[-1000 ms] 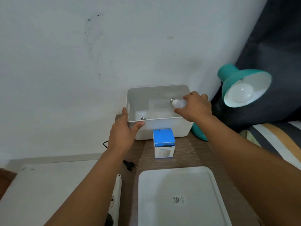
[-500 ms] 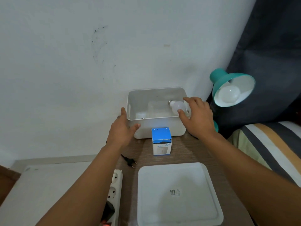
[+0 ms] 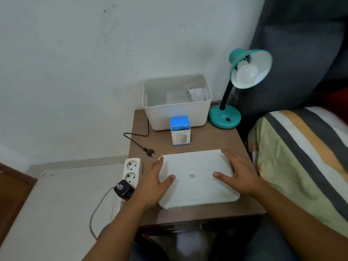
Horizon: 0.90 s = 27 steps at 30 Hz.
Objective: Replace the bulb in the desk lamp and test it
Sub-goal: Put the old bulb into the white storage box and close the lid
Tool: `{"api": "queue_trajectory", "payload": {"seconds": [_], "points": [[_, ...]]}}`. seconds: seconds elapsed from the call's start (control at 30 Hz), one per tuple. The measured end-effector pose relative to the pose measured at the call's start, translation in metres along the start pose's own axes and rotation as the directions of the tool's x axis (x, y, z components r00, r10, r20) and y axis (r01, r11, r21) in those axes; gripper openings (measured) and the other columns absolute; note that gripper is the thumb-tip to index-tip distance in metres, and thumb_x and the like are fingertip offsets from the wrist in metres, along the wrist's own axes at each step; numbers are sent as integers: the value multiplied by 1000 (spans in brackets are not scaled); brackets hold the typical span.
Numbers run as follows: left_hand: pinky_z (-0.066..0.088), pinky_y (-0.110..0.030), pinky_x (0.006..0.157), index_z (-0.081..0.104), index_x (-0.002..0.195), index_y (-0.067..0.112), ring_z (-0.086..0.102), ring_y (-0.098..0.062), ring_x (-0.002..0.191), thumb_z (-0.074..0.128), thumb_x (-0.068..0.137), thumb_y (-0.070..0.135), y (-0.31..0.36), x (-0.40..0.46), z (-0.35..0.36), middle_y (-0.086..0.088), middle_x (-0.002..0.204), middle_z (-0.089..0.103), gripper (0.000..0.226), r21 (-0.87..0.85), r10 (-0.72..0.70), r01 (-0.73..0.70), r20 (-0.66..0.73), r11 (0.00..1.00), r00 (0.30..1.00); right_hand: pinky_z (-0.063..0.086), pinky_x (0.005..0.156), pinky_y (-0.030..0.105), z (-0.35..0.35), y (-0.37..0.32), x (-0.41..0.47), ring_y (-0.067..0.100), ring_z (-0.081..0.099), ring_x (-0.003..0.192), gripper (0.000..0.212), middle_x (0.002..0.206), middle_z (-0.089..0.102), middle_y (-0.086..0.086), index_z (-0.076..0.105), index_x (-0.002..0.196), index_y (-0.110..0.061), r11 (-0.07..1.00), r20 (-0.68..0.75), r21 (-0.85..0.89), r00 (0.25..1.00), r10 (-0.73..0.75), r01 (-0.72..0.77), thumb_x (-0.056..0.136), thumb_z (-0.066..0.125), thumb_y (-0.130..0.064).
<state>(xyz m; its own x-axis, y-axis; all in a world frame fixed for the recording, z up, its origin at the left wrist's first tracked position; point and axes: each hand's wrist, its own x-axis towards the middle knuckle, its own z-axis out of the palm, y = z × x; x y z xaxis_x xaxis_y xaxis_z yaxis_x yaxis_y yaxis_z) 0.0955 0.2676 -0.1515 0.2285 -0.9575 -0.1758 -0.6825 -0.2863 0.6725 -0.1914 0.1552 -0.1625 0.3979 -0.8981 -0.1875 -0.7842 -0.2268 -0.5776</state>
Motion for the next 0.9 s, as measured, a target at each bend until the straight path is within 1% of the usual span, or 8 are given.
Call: {"api": "queue_trajectory", "payload": {"seconds": [0.07,0.17,0.23,0.3,0.4,0.57,0.8,0.9], "points": [[15,-31,121,10,161,22,14,-16,153,62,92,55,-10,-18,16,2,168,11,92,41,-34,31,80,999,996,9,121,28,11,13,-16,14,10,154,113,169,6,-8,9,160,-31,1000,105,-22,994,24,-22,74,69,-72],[1,-30,121,-7,160,18,-8,-15,154,65,85,61,-22,-37,31,1,168,-9,112,134,-83,67,113,989,990,-3,120,30,22,27,-28,16,-10,155,139,169,-12,-3,-7,161,-24,992,149,-115,987,65,-48,61,70,-83],[-3,-28,119,-9,159,13,-12,-18,154,68,82,63,-26,-44,35,-3,168,-12,120,168,-108,89,107,982,988,-9,119,31,25,31,-31,21,-16,154,149,168,-17,1,-15,159,-20,985,158,-163,984,83,-57,56,70,-85],[-4,-29,120,-9,159,12,-13,-19,154,70,80,63,-28,-47,37,-5,168,-11,123,177,-129,112,87,978,988,-10,119,32,27,33,-33,24,-15,155,153,168,-17,5,-19,158,-19,984,150,-168,985,83,-57,53,71,-87],[-2,-32,121,-7,159,14,-13,-19,154,72,76,64,-29,-47,39,-4,169,-8,125,166,-152,146,27,975,988,-7,121,34,28,34,-34,26,-12,155,156,169,-13,8,-17,158,-17,987,133,-150,989,69,-49,49,70,-88],[-1,-37,124,-4,160,15,-16,-20,153,73,76,64,-28,-42,41,-3,168,-9,124,179,-170,162,32,970,985,0,125,41,29,35,-33,27,-10,155,153,169,-10,7,-13,159,-19,991,110,-130,993,53,-39,49,67,-90],[2,-38,125,5,161,18,-10,-21,154,81,72,57,-27,-43,39,-3,169,-3,123,149,-168,165,10,975,986,0,123,38,25,30,-37,25,-11,155,146,169,-9,6,-8,160,-24,997,110,-54,992,60,-55,55,79,-75],[5,-40,124,8,161,21,-10,-20,154,82,71,55,-25,-44,40,1,169,1,121,113,-177,176,-3,978,984,-3,123,38,22,27,-38,23,-15,154,143,169,-13,4,-9,160,-26,998,126,-12,990,62,-61,60,84,-66]]}}
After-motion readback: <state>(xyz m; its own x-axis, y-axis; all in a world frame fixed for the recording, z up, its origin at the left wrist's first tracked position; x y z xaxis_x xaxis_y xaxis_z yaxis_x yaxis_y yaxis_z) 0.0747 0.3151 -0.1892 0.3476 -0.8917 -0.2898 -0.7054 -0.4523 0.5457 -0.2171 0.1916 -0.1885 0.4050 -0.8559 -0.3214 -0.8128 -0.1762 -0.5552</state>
